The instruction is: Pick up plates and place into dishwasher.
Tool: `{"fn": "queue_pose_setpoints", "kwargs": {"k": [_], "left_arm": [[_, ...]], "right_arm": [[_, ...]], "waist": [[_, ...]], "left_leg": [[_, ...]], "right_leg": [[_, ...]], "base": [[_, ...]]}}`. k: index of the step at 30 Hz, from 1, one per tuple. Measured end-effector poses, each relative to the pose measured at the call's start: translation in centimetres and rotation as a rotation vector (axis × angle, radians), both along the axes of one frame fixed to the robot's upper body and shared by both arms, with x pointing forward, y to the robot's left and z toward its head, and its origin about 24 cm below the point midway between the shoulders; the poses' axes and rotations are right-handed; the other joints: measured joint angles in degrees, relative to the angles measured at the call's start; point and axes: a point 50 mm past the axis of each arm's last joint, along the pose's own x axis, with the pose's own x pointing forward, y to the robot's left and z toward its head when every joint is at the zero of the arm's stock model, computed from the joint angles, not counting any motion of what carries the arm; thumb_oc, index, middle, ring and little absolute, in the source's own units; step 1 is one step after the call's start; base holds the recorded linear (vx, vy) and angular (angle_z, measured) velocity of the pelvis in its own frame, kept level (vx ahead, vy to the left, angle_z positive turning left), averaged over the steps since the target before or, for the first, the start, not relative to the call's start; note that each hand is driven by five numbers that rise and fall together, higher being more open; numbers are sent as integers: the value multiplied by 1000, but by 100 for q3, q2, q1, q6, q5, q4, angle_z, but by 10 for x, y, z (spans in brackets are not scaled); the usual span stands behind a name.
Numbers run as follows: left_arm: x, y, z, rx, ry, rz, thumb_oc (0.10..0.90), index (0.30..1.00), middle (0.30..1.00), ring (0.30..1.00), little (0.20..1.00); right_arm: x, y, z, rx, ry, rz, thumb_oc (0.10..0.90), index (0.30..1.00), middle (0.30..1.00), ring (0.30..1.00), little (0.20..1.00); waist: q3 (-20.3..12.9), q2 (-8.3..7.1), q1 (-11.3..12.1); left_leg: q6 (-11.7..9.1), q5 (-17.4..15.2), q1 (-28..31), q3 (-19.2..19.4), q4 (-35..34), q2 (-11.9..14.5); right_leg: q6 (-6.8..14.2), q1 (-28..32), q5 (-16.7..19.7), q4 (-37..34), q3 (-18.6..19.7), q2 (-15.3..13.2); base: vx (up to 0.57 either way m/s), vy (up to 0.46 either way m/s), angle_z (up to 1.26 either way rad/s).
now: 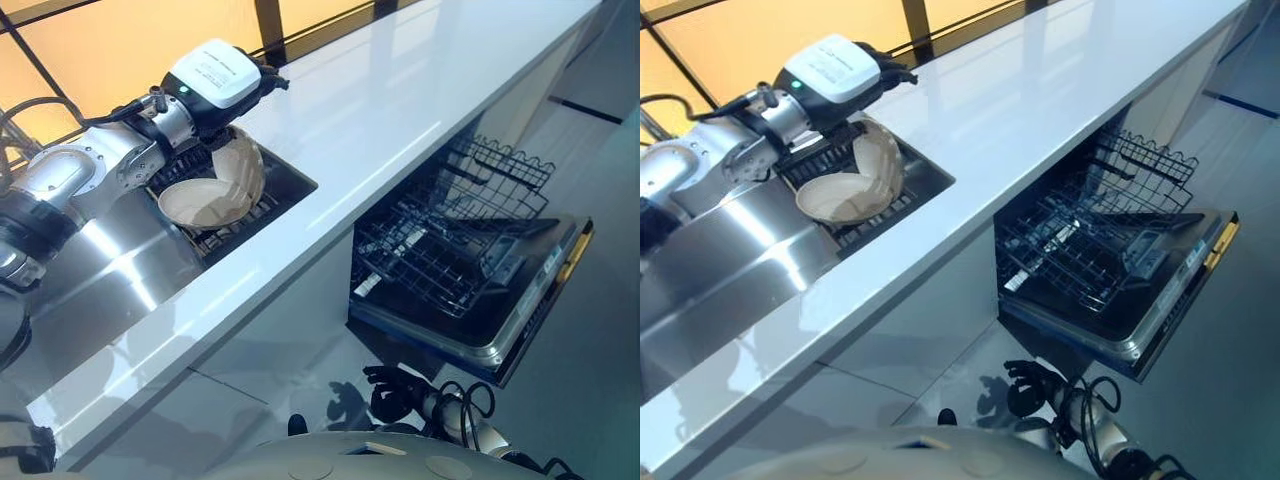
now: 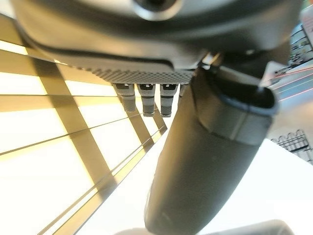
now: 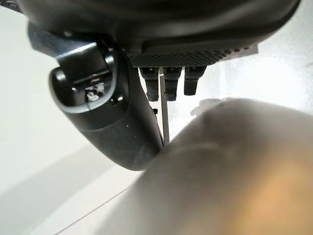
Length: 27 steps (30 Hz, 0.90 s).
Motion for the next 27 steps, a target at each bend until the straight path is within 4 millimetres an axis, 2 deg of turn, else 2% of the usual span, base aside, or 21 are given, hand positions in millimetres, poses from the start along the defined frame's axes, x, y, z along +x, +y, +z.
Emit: {"fn": "queue_pose_setpoints", "kwargs": {"k": [3,12,18,27], "left_arm": [[1,0,-4,17,23,14,800,900,900,900,900],[5,1,-10,48,91,79,800,900,900,900,900],[7,5,-18,104,161,125,800,900,900,900,900],[9,13,-23,120,199,171,800,900,900,900,900]], "right_arm": [[0,-1,0,-5,-2,-2,800,900,900,900,900],[1,-7,1,-31,-11,-15,800,900,900,900,900],[5,-15,5,-46,-26,-21,800,900,900,900,900],[11,-15,8,-47,-48,-15,800,900,900,900,900]], "waist": [[-19,48,-69],[40,160,-71],[192,299,-69],[433,267,-73]], "left_leg": [[0,-1,5,10,-5,0],[23,-15,-2,156,-1,-4],[34,-14,-4,198,0,-5],[53,-11,-35,213,3,-68]], "right_leg": [[0,-6,0,3,9,1],[26,-160,-18,137,164,-21],[52,-208,-35,209,182,-43],[88,-284,-60,312,152,-83]], "base": [[80,18,-1],[86,45,-9],[34,31,-2],[20,45,-2]]}}
